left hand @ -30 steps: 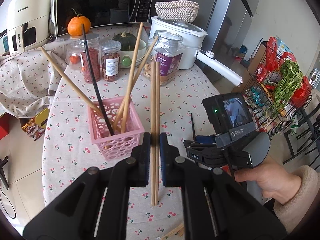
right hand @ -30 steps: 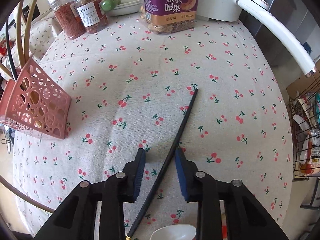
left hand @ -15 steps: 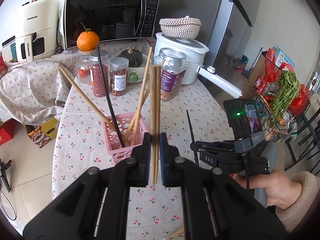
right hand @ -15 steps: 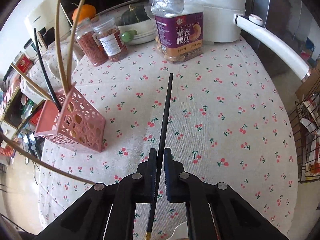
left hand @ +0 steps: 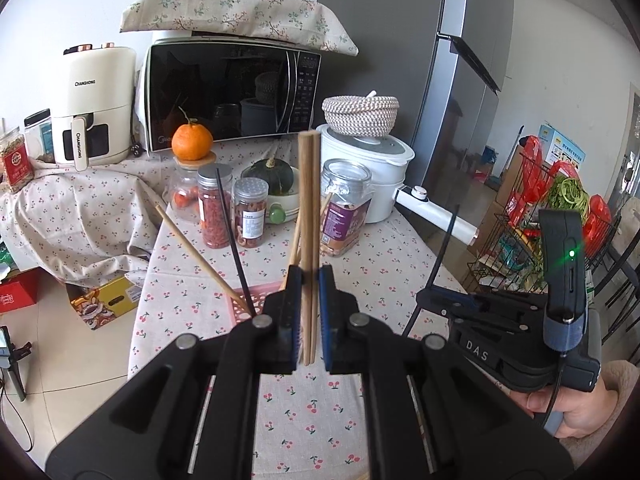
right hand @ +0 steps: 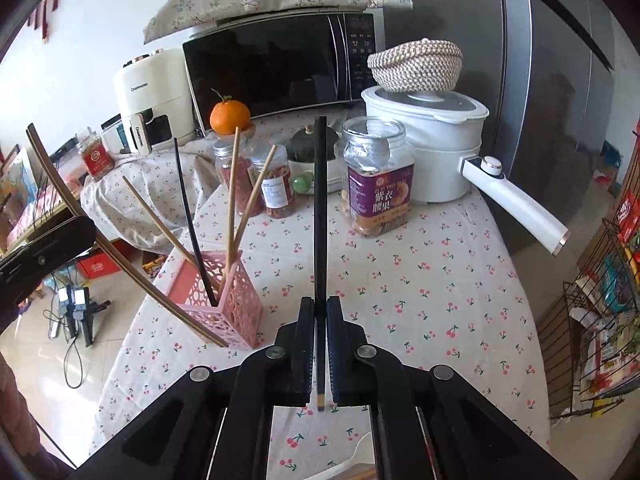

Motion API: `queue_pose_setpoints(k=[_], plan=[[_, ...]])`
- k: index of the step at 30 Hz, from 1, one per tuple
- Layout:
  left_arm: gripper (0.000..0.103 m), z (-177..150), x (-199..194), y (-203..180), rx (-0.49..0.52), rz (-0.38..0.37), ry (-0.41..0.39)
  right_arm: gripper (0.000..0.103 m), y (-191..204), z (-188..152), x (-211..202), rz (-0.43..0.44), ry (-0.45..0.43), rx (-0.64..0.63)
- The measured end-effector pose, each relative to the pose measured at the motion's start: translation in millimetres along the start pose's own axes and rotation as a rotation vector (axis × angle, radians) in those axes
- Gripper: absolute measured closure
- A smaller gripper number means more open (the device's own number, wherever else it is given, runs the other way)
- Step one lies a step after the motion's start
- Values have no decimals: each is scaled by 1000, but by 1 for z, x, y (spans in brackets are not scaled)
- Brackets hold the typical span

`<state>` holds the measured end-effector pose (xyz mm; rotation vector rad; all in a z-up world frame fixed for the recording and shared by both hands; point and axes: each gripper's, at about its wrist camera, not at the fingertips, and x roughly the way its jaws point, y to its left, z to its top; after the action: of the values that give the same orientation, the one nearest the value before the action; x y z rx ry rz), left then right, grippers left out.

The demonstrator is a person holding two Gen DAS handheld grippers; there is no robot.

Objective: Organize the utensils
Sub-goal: 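Grasp a black chopstick with the right tool while the left tool carries the wooden pair, then lower the wooden pair into the pink holder with the left tool while the right drops its chopstick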

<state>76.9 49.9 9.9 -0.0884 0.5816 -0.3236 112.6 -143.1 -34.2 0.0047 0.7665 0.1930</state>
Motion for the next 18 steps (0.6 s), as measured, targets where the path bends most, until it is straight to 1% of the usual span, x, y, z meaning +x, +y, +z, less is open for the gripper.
queue_pose_setpoints(k=[3,11,15,18], plan=[[94,4,-7,1,-7,-4,-44,97,6,7,-11,7,-43,-20],[94,15,-24,7,-24,33,-167,97,21,21,-32,73,-104,-25],[94,18,-24,10,-33,54,-195,97,27,25,-41,104,-123,-21],[94,18,-22,10,-23,73,-191,97,31,28,-46,119,-136,-24]])
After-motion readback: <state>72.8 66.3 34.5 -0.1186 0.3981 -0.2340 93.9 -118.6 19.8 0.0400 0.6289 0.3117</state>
